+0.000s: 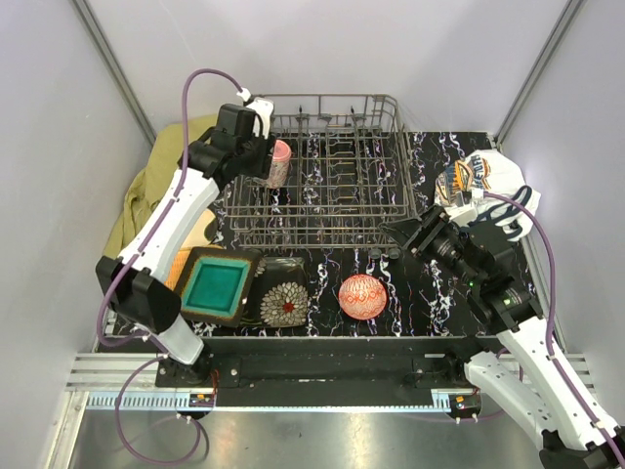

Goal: Load the mixed dishes into the dish rack
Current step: Place the cup upside down on the dish rack

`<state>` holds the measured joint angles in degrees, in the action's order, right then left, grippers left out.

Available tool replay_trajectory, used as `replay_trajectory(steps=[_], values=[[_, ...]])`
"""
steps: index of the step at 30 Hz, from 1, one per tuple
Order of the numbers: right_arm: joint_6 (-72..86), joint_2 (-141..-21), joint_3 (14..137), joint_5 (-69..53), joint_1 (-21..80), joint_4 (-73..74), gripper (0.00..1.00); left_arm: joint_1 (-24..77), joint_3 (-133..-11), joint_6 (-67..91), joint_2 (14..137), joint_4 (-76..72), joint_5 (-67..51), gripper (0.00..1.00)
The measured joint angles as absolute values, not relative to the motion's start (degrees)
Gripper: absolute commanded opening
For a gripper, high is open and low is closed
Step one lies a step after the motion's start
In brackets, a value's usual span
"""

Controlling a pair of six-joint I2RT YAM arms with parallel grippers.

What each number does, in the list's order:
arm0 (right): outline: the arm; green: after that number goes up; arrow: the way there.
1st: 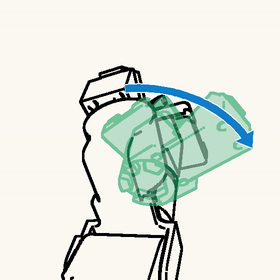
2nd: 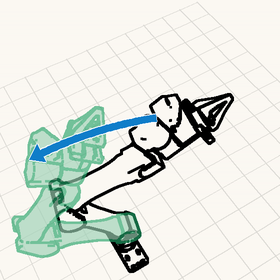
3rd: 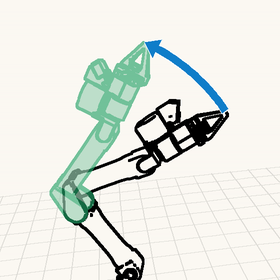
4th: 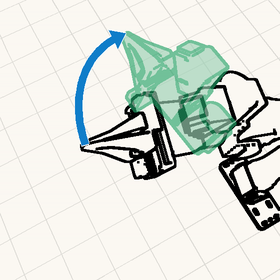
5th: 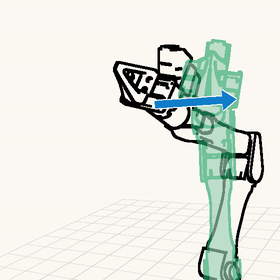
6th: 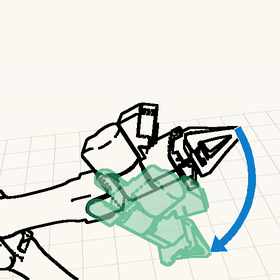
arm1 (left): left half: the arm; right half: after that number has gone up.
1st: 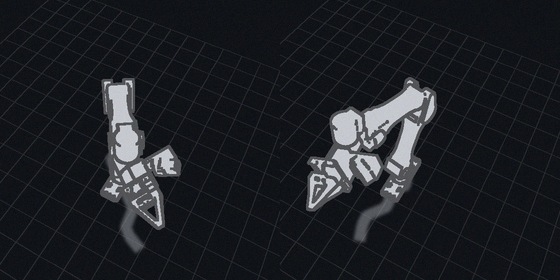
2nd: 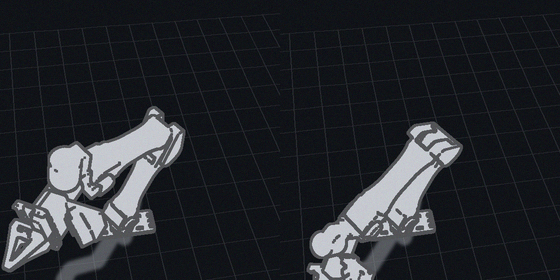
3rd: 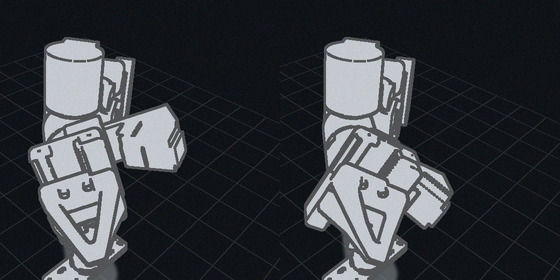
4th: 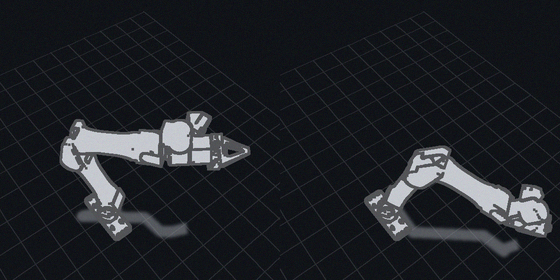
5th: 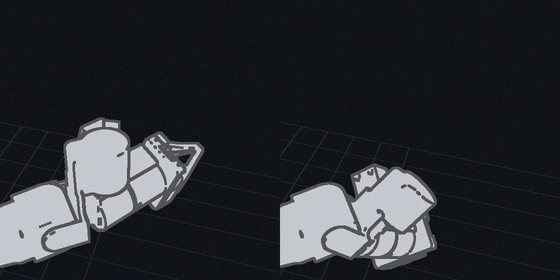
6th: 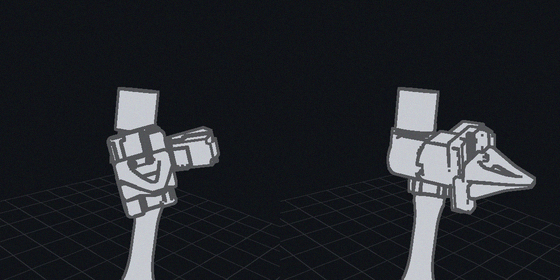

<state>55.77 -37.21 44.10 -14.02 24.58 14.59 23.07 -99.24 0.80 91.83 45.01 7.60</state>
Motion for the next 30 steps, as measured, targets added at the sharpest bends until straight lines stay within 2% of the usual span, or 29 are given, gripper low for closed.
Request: replay_trajectory(steps=[18, 30], values=[[51.29, -39.4, 44.12, -12.86, 24.58, 16.97, 0.67, 22.92, -103.2, -0.64, 104.99, 46.61, 11.51, 0.0], [49.74, -40.16, 44.12, -12.45, 24.58, 18.04, 0.68, 22.06, -102.59, -0.6, 106.74, 46.78, 11.6, 0.0]])
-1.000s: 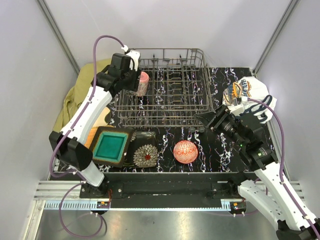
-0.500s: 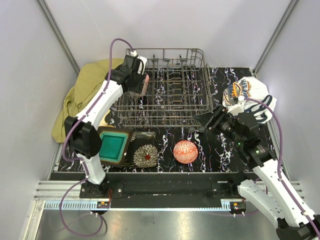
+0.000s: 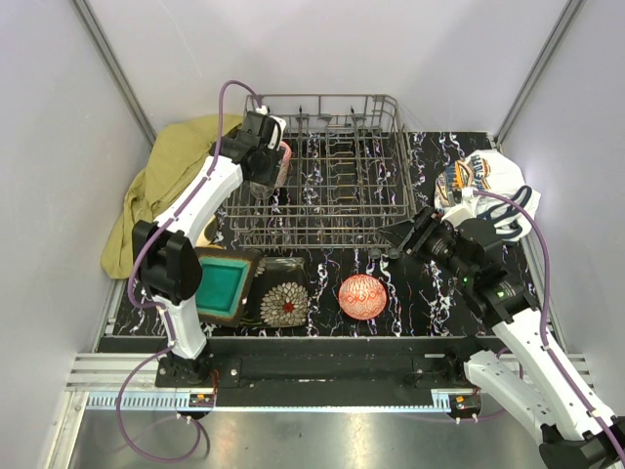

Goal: Load the mixed dishes into the dish rack
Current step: Place the cup upside down on the dish rack

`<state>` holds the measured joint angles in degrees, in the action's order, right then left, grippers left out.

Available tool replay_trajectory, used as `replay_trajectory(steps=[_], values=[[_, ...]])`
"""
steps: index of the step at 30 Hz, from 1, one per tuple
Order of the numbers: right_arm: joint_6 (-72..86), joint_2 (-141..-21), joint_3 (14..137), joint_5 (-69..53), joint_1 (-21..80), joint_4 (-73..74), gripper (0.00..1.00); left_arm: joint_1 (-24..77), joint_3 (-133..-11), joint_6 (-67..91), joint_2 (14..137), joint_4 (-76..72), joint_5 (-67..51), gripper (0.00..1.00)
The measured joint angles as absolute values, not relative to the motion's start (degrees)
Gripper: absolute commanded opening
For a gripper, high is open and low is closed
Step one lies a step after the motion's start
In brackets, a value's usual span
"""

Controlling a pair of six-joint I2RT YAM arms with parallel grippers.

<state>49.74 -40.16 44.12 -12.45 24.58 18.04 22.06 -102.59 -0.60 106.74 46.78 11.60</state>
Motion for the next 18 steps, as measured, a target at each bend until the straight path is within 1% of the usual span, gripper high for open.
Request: replay_trajectory(steps=[7, 10, 11, 15, 18], values=[[49.71, -40.1, 44.12, -12.43, 24.58, 18.39, 0.67, 21.15, -100.66, -0.32, 106.89, 46.13, 10.55, 0.0], [49.71, -39.86, 44.12, -12.03, 24.58, 18.44, 0.68, 21.1, -100.64, -0.16, 107.11, 45.74, 10.11, 0.05], [49.74, -39.75, 44.12, -11.86, 24.58, 18.44, 0.68, 21.1, -100.64, -0.16, 107.18, 45.69, 9.96, 0.08], [49.71, -39.79, 44.14, -11.53, 24.58, 18.48, 0.68, 20.99, -100.64, -0.19, 107.81, 45.23, 9.21, 0.13], [49.67, -40.29, 44.42, -11.53, 24.58, 18.83, 0.68, 20.86, -100.64, -0.19, 108.44, 44.62, 8.75, 0.15]])
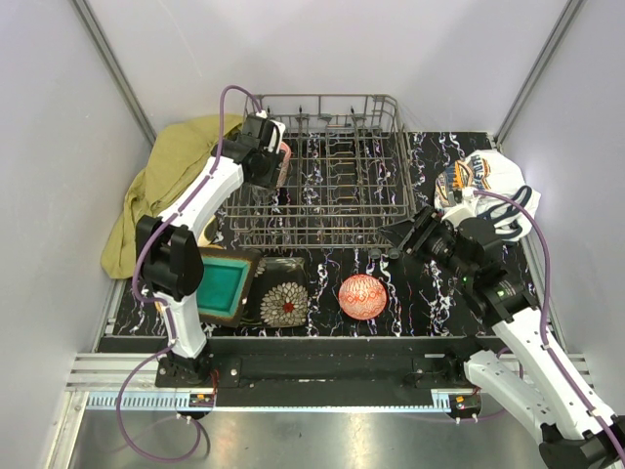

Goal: Load the mixed dishes into the dish rack
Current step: Place the cup upside down on the dish rack

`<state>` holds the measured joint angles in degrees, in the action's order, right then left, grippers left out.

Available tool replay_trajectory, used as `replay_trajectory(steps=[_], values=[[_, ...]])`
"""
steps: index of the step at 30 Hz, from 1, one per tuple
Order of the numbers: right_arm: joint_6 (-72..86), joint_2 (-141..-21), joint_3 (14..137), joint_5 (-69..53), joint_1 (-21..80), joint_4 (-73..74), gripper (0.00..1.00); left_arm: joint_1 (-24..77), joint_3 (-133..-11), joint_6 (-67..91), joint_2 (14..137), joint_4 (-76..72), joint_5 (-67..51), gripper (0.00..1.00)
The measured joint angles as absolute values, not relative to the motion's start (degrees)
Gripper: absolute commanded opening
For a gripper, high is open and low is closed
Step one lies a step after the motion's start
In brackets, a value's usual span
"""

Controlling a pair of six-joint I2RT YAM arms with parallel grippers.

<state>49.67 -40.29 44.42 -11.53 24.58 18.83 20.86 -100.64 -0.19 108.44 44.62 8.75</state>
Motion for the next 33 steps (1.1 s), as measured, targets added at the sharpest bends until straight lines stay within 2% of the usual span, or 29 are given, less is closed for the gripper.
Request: replay_trajectory(steps=[2, 10, 15, 18, 24, 26, 28, 33], values=[[49.52, -40.82, 44.73, -11.55, 24.58, 18.94, 0.68, 20.64, -100.42, -0.19, 108.73, 44.1, 8.36, 0.16], [49.41, -40.88, 44.77, -11.55, 24.58, 19.51, 0.68, 20.27, -99.7, -0.19, 109.12, 42.46, 7.68, 0.38], [49.41, -40.71, 44.77, -11.55, 24.58, 19.64, 0.68, 20.16, -99.7, -0.19, 109.67, 42.28, 7.38, 0.4], [49.41, -40.69, 44.77, -11.55, 24.58, 19.66, 0.68, 20.05, -99.53, 0.01, 109.75, 42.06, 7.22, 0.45], [49.28, -40.69, 44.8, -11.55, 24.58, 19.73, 0.68, 19.68, -98.17, 1.1, 109.75, 41.08, 6.79, 0.6], [49.3, -40.69, 44.8, -11.57, 24.58, 19.73, 0.68, 19.62, -97.73, 1.3, 109.75, 40.8, 6.68, 0.61], [49.3, -40.69, 44.8, -11.55, 24.58, 19.77, 0.68, 19.42, -96.71, 1.56, 109.82, 41.21, 6.44, 0.7], [49.28, -40.69, 44.8, -11.57, 24.58, 19.81, 0.68, 19.18, -95.72, 1.63, 110.63, 41.08, 5.82, 0.78]])
